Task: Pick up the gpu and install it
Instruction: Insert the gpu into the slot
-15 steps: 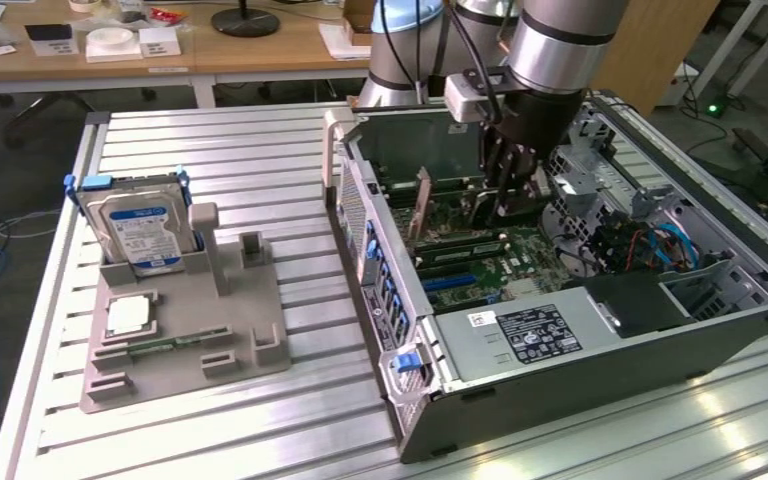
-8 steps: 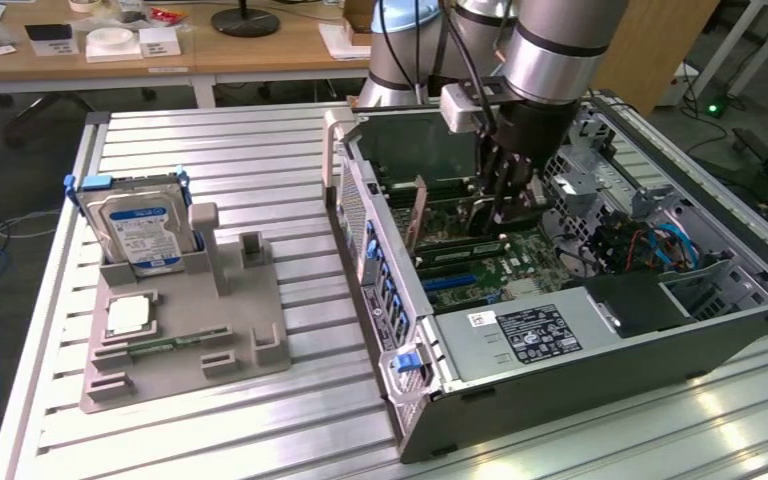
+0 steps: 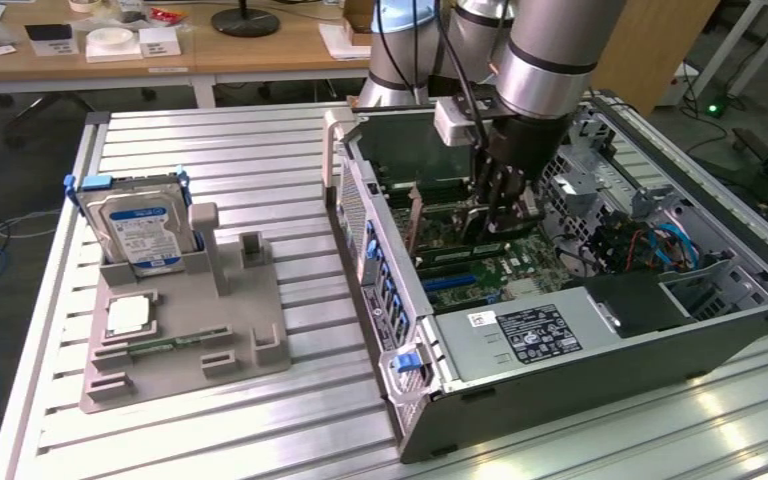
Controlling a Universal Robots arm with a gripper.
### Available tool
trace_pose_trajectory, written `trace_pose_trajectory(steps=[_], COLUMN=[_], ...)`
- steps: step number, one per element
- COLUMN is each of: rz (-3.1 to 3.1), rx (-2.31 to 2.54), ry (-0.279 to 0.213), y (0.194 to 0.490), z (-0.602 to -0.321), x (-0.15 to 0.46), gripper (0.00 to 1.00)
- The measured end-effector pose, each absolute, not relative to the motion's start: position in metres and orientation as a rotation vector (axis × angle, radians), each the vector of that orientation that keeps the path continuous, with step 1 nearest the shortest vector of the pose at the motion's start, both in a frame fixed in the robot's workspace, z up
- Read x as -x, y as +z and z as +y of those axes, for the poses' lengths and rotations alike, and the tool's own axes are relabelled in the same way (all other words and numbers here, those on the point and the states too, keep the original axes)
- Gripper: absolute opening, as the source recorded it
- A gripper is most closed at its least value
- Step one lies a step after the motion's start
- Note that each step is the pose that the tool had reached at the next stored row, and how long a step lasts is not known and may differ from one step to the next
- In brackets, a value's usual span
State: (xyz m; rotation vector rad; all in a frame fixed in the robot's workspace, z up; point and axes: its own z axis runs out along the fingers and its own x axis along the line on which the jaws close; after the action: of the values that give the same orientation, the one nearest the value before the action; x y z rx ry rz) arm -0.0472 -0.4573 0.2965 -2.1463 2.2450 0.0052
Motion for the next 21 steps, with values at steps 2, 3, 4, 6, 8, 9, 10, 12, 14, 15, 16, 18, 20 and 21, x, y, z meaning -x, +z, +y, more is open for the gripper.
trace_pose_trajectory(steps=[2, 3, 4, 6, 8, 9, 10, 12, 14, 15, 16, 18, 20, 21], rz=[2.245, 2.245, 2.245, 2.245, 2.245, 2.245, 2.245, 2.245, 2.245, 2.245, 2.245, 2.245, 2.245, 2.245], rx=[2.146, 2.146, 2.146, 2.146, 2.146, 2.146, 2.146, 2.146, 2.146, 2.146, 2.146, 2.146, 2.146, 2.146], ry=[0.005, 0.005, 0.005, 0.005, 0.005, 0.005, 0.005, 0.005, 0.005, 0.005, 0.005, 0.005, 0.005, 0.005], y=[0.293, 0.291, 0.289, 0.286, 0.284, 0.283, 0.281, 0.278, 0.276, 0.274, 0.272, 0.269, 0.266, 0.265], z=[-0.458, -0.459, -0.459, -0.460, -0.460, -0.460, -0.460, -0.460, -0.460, -0.461, -0.461, -0.462, -0.462, -0.462], x=[0.047, 0.047, 0.047, 0.048, 0.048, 0.048, 0.048, 0.050, 0.050, 0.050, 0.050, 0.050, 0.052, 0.052], gripper=[0.28, 0.28, 0.28, 0.28, 0.28, 0.28, 0.28, 0.28, 0.28, 0.28, 0.28, 0.28, 0.28, 0.28])
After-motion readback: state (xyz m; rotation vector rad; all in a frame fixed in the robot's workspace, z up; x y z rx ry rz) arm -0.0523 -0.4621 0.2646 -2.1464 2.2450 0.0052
